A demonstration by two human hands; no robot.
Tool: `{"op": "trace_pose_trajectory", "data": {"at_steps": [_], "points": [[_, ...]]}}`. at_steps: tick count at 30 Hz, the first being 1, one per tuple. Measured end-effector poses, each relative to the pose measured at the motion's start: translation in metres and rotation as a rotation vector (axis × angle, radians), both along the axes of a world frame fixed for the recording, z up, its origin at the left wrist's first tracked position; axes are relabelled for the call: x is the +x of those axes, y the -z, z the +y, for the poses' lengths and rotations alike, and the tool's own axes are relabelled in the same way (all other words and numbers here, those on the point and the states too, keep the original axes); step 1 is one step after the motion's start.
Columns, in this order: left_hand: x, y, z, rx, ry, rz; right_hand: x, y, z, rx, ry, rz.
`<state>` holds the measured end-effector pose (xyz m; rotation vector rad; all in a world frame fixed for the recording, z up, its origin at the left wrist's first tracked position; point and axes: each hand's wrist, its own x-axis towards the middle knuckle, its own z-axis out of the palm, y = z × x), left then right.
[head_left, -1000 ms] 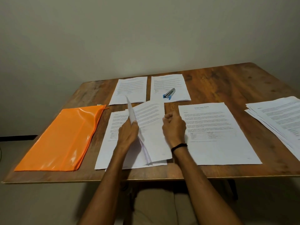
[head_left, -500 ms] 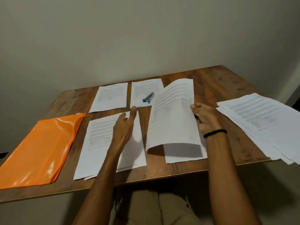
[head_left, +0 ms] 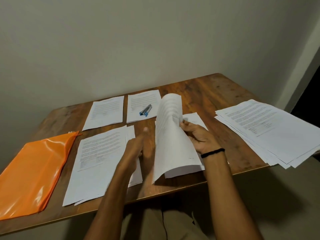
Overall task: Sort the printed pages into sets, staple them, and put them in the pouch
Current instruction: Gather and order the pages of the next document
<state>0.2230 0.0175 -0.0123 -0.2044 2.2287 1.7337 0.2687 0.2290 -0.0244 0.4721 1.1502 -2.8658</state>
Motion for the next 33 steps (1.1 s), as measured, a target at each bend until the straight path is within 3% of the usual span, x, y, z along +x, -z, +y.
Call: {"op": "trace_pose_trajectory", "data": {"at_steps": [4,6,8,10,14,17,20,24,28,33], "points": [[0.005,-0.011,-0.001,0.157,0.051,0.019,-0.002,-0.006,-0.004,-0.133,-0.1,0.054],[0.003,-0.011,-0.004,0.424,0.196,-0.124,-0.003,-0.006,-0.005,-0.16,-0.096,0.045],[-0.001,-0.011,-0.011,0.616,0.183,-0.241,-0.006,-0.004,-0.006,-0.122,-0.041,0.037],[-0.007,-0.007,-0.019,0.482,0.109,-0.158,-0.01,0.002,-0.007,0.139,0.077,-0.037],[-0.017,0.0,-0.039,0.078,-0.036,0.205,-0.016,0.022,0.003,1.137,0.37,-0.298],[-0.028,0.004,-0.06,-0.203,-0.027,0.315,-0.018,0.027,0.012,1.484,0.386,-0.507],[-0.034,0.004,-0.073,-0.357,-0.002,0.301,-0.022,0.033,0.013,1.644,0.313,-0.777],[-0.036,0.006,-0.078,-0.367,0.011,0.251,-0.026,0.036,0.01,1.737,0.256,-0.886],[-0.035,0.007,-0.079,-0.35,0.018,0.215,-0.027,0.03,0.013,1.751,0.182,-0.867],[-0.033,0.005,-0.081,-0.333,0.004,0.192,-0.025,0.022,0.039,1.555,0.22,-0.625]]}}
